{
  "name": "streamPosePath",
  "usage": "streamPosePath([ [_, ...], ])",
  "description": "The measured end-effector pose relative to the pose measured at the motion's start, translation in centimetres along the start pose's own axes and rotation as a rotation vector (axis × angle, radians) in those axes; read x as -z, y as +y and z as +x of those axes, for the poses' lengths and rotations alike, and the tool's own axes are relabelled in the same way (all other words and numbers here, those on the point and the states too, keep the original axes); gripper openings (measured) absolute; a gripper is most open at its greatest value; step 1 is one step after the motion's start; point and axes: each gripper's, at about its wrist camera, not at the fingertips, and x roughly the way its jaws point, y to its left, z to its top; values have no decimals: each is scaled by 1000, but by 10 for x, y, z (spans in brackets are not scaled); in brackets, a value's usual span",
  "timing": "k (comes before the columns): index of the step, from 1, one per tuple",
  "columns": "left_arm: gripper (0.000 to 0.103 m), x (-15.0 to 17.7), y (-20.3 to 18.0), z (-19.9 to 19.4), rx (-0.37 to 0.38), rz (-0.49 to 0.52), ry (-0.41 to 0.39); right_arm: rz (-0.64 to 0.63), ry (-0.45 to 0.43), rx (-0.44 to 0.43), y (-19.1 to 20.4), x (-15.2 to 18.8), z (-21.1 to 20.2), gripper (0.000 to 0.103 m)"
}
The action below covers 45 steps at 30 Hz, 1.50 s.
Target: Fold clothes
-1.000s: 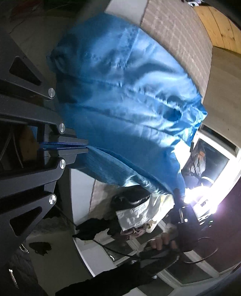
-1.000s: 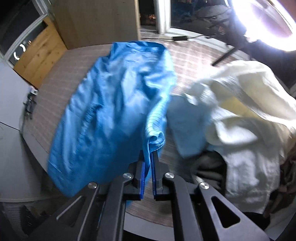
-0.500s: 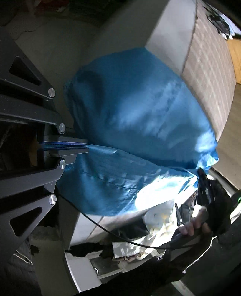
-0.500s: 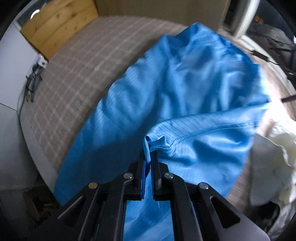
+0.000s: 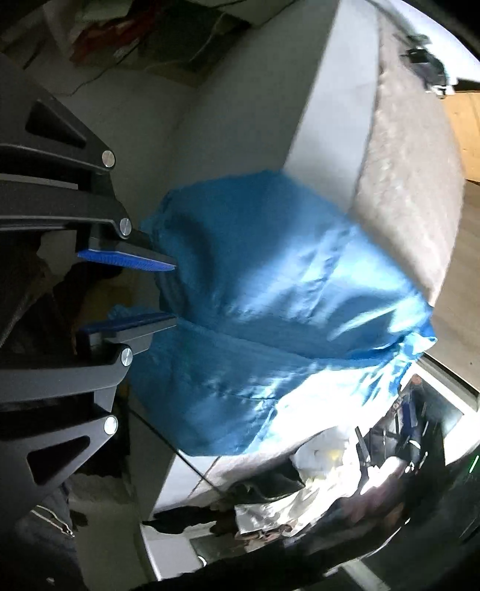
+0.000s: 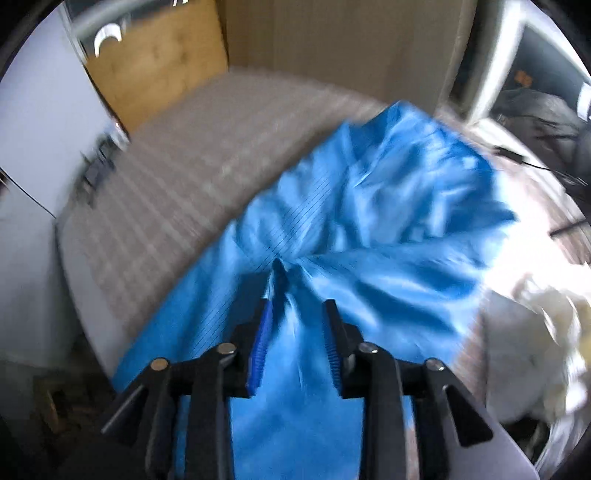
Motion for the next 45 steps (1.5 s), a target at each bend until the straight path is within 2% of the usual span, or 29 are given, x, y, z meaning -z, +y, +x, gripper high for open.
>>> streamPosePath([
  [2, 23, -5, 8, -13, 6, 41, -6, 46, -57, -34, -7, 42, -39, 38],
  [4, 23, -12, 15, -23, -1, 106, -15, 108, -103, -68, -4, 106, -68, 49],
  [6, 23, -20, 21, -27, 11, 161, -7, 199, -149, -79, 4, 178, -82, 50],
  [8, 23, -28, 28, -28, 14, 222, 16, 301, -154, -55, 12, 247, -72, 50],
  [10, 23, -31, 32, -30, 16, 279, 24, 387, -107, -2, 22, 302, -47, 50],
  [13, 23, -34, 38, -22, 24, 318, 40, 412, -81, 64, 39, 343, -10, 50],
  [16, 23, -33, 43, -13, 16, 346, 64, 343, -80, 108, 53, 346, 24, 50],
  [19, 23, -30, 49, -7, 10, 381, 80, 292, -57, 142, 58, 335, 54, 50],
  [25, 25, -29, 66, 12, 23, 418, 119, 221, -60, 181, 63, 319, 71, 50],
  [27, 31, -29, 68, 21, 19, 446, 121, 222, -45, 165, 60, 315, 77, 50],
  [29, 32, -29, 69, 27, 19, 461, 124, 232, -35, 113, 59, 312, 80, 49],
  [31, 32, -29, 69, 30, 18, 471, 119, 228, -16, 79, 61, 310, 80, 7],
  [35, 32, -31, 73, 29, 26, 468, 98, 207, 20, 56, 64, 316, 63, 5],
  [37, 34, -31, 77, 31, 29, 468, 98, 205, 36, 36, 64, 318, 59, 6],
  [39, 35, -30, 80, 35, 21, 470, 97, 121, 76, 103, 72, 316, 64, 8],
  [41, 36, -30, 82, 40, 31, 467, 95, 98, 69, 165, 71, 313, 60, 22],
  [43, 38, -29, 81, 45, 38, 479, 96, 146, 28, 160, 65, 309, 53, 47],
  [45, 39, -27, 78, 51, 30, 509, 93, 196, -14, 147, 57, 304, 48, 51],
])
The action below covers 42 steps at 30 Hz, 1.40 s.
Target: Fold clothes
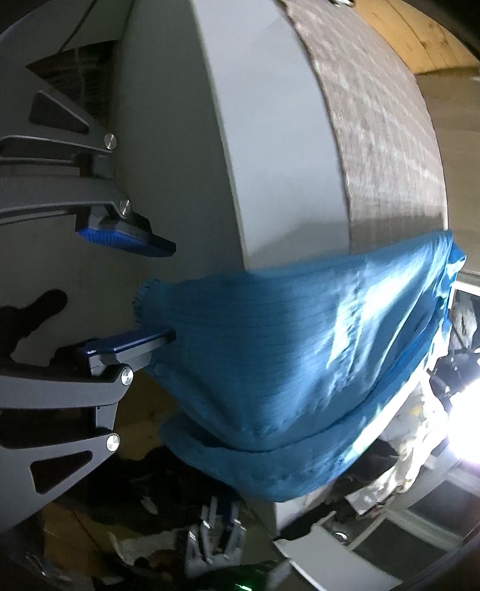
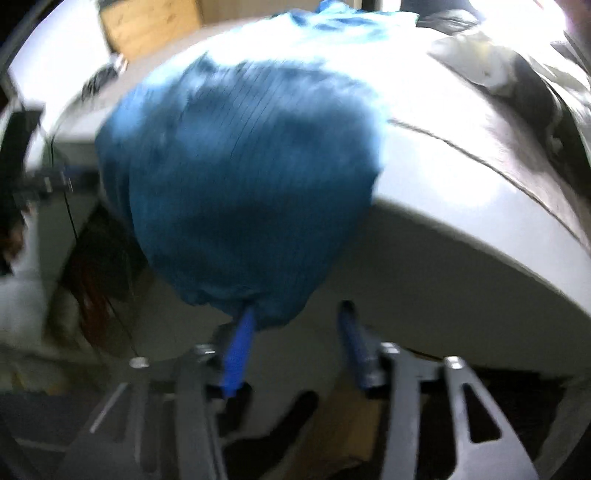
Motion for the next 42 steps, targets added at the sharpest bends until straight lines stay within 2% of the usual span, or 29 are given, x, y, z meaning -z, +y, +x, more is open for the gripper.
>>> streamPosePath([
  [5, 44, -6, 0, 5, -5, 21, -15, -23, -13, -8, 6, -15, 14, 51],
  [9, 45, -7, 2, 9, 27, 15, 8, -96, -19, 8, 25, -10, 19, 51],
  [12, 45, -5, -3, 11, 53, 28, 18, -90, -2, -28, 27, -14, 30, 51],
  [15, 38, -2, -5, 17, 84, 25, 34, -71, 17, -74, 22, -18, 38, 50],
  [17, 8, -1, -4, 23, 108, 18, 54, -52, 21, -106, 17, -21, 41, 29],
  [18, 6, -1, -4, 23, 121, 13, 58, -44, 26, -125, 15, -22, 40, 11],
  [19, 2, -1, -5, 21, 137, 9, 56, -38, 31, -149, 12, -22, 39, 8],
  [24, 1, 0, -6, -4, 218, -32, 54, -54, 57, -209, 8, -21, 17, 4],
  [29, 1, -21, -2, -52, 275, -59, 28, -29, -8, -282, 0, -25, -52, 3],
  [33, 1, -53, -9, -93, 306, -63, -6, -1, -127, -330, -16, -55, -112, 3],
  [36, 1, -106, -6, -100, 344, -97, -37, 24, -204, -346, -36, -92, -141, 3],
  [40, 1, -177, 11, -107, 319, -97, -68, 52, -261, -386, -45, -149, -139, 3],
  [42, 2, -219, 21, -90, 289, -101, -52, 54, -260, -372, -42, -180, -125, 3],
])
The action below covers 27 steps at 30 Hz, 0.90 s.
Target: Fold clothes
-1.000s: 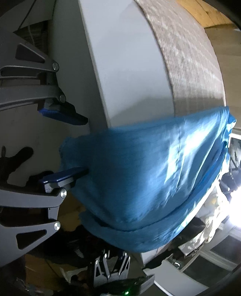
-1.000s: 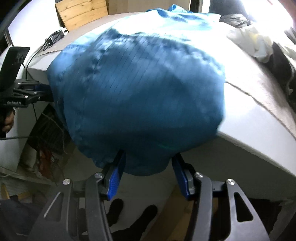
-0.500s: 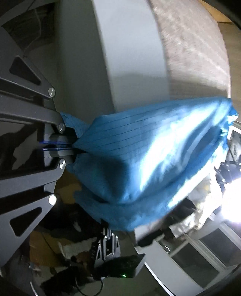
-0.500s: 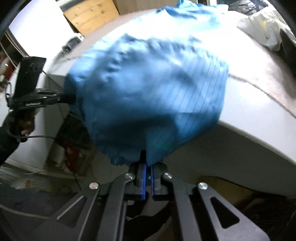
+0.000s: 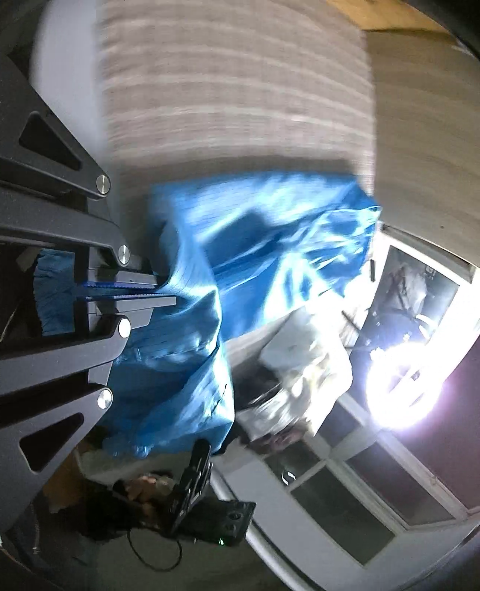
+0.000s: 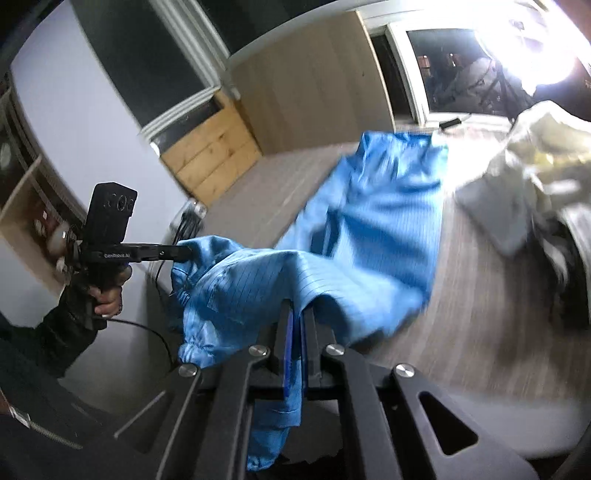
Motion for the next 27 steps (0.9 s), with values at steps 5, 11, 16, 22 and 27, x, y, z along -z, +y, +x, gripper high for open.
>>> streamPosePath([
  [5, 10, -107, 36, 81, -181, -40, 111, 71, 207, 199, -76, -79, 97, 14],
  [11, 18, -140, 50, 79, -205, -11, 90, 99, 240, 267, -129, -120, 100, 25],
  [16, 18, -96, 40, 78, -201, 87, 218, 54, 374, 160, -121, -73, 103, 25],
  [22, 17, -58, 41, 105, -122, 88, 371, -12, 564, 54, -87, -9, 151, 25],
  [27, 17, -109, 48, 131, -82, 76, 297, -58, 483, 59, -78, -54, 167, 24],
])
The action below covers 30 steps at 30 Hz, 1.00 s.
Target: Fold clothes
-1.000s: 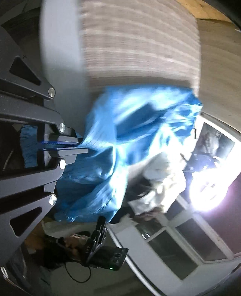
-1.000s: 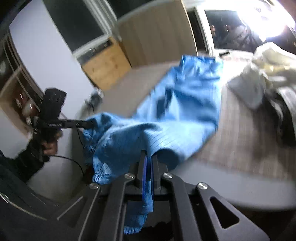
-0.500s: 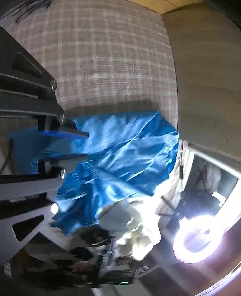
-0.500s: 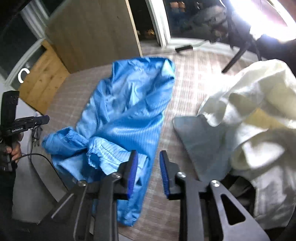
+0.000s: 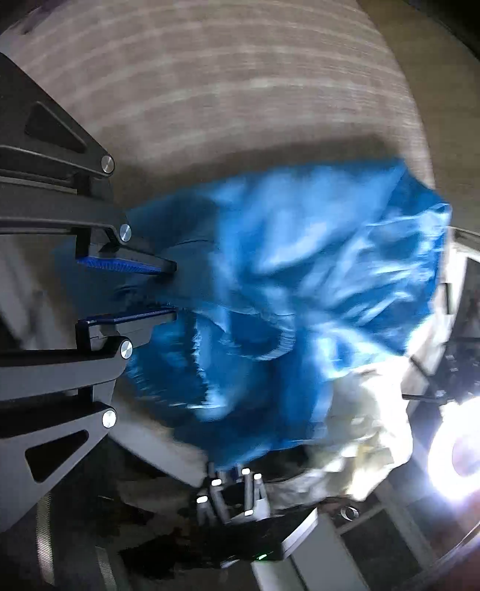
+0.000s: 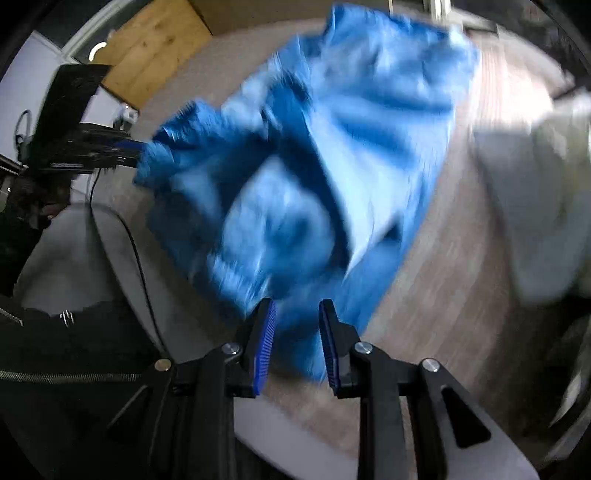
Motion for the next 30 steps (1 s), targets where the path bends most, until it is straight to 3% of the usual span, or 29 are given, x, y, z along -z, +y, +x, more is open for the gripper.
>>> streamPosePath([
  [3, 16, -54, 11, 2, -93, 24, -52, 84, -108, 98, -29, -56, -13, 24],
  [5, 15, -81, 16, -5, -169, 56, -74, 104, -121, 199, -45, -77, -22, 25],
  [7, 19, -81, 14, -29, -206, 120, -111, 37, -115, 264, -42, -77, -34, 25],
  [10, 20, -64, 15, -60, -253, 166, -148, 28, -104, 230, -36, -57, -44, 28],
  [13, 20, -46, 12, -56, -181, 176, -127, 37, -70, 122, -30, -38, -35, 29],
  [17, 21, -32, -1, -20, -17, 196, -60, -17, -20, 35, -9, -49, 4, 29],
  [18, 21, -33, -4, -8, -6, 205, -46, -27, -17, 3, -6, -57, 12, 29],
  [20, 21, -42, -3, 16, -45, 210, -31, 1, -22, 54, -17, -72, 21, 29],
  [23, 17, -60, 17, 44, -138, 155, -15, 177, -55, 123, -64, -88, 17, 29],
  [25, 17, -61, 25, 46, -116, 120, -3, 245, -103, 122, -83, -87, -3, 29],
  [30, 19, -55, 14, 12, -88, 144, -103, 118, -209, 168, -51, -80, -29, 35],
])
